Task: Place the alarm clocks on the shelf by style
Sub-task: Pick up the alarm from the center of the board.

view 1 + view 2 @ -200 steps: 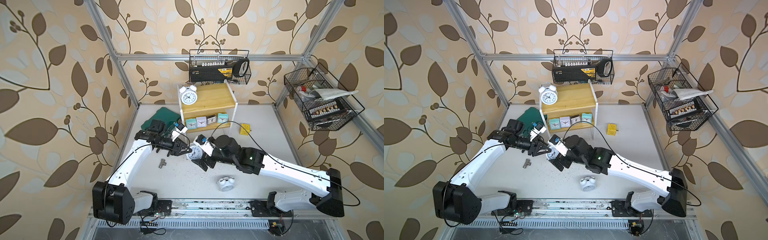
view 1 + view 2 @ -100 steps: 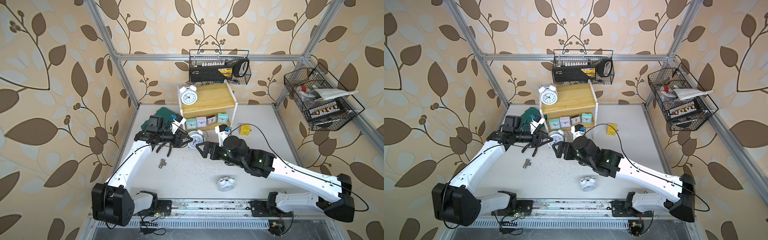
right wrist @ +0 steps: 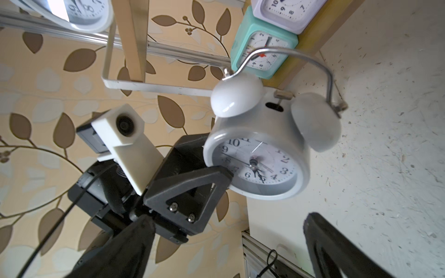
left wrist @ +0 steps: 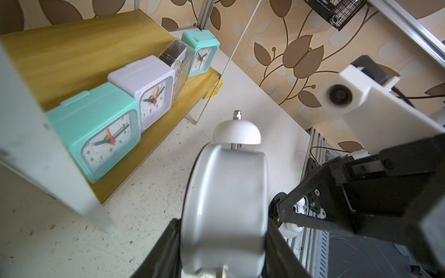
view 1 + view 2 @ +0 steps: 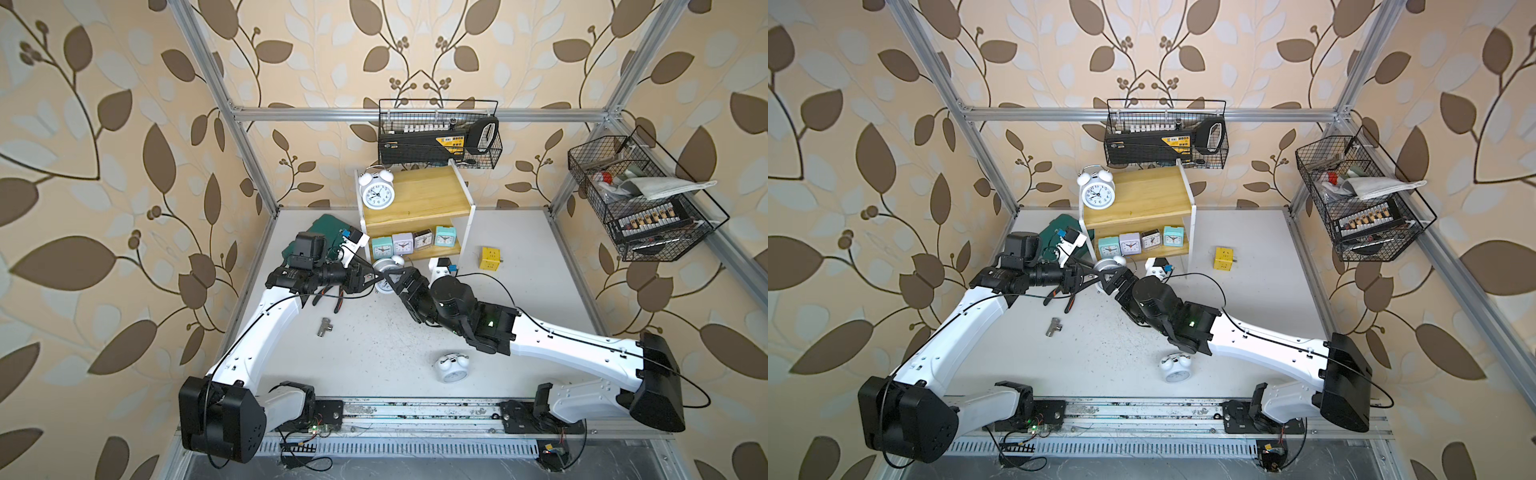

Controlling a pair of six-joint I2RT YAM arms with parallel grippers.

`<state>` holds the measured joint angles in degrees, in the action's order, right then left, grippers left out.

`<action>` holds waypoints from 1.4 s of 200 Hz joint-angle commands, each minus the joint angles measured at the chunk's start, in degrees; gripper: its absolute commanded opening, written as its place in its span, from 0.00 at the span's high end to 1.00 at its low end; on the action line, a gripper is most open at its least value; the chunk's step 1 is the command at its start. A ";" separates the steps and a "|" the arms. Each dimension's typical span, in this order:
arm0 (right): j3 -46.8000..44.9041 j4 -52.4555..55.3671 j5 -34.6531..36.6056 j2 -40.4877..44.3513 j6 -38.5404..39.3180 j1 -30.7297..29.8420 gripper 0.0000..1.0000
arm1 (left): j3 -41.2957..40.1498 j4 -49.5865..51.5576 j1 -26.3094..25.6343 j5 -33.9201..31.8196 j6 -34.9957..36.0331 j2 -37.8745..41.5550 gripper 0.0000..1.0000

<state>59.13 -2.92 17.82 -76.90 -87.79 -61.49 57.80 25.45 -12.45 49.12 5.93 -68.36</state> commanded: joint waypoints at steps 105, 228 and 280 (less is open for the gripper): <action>1.60 4.14 7.31 -1.97 -5.72 0.44 0.01 | -0.06 -3.86 -0.74 0.97 0.06 2.53 0.95; 4.28 -2.88 5.14 -9.93 -8.25 1.92 0.02 | -0.21 -3.47 -0.82 1.24 0.20 2.80 0.95; 4.94 -2.47 6.97 -11.68 -9.12 1.55 0.05 | -0.37 -3.57 -0.82 0.67 0.09 2.70 0.94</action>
<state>62.17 -5.61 23.03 -87.26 -95.90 -59.61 57.19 24.75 -12.84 47.97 5.87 -68.07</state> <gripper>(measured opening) 0.956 0.467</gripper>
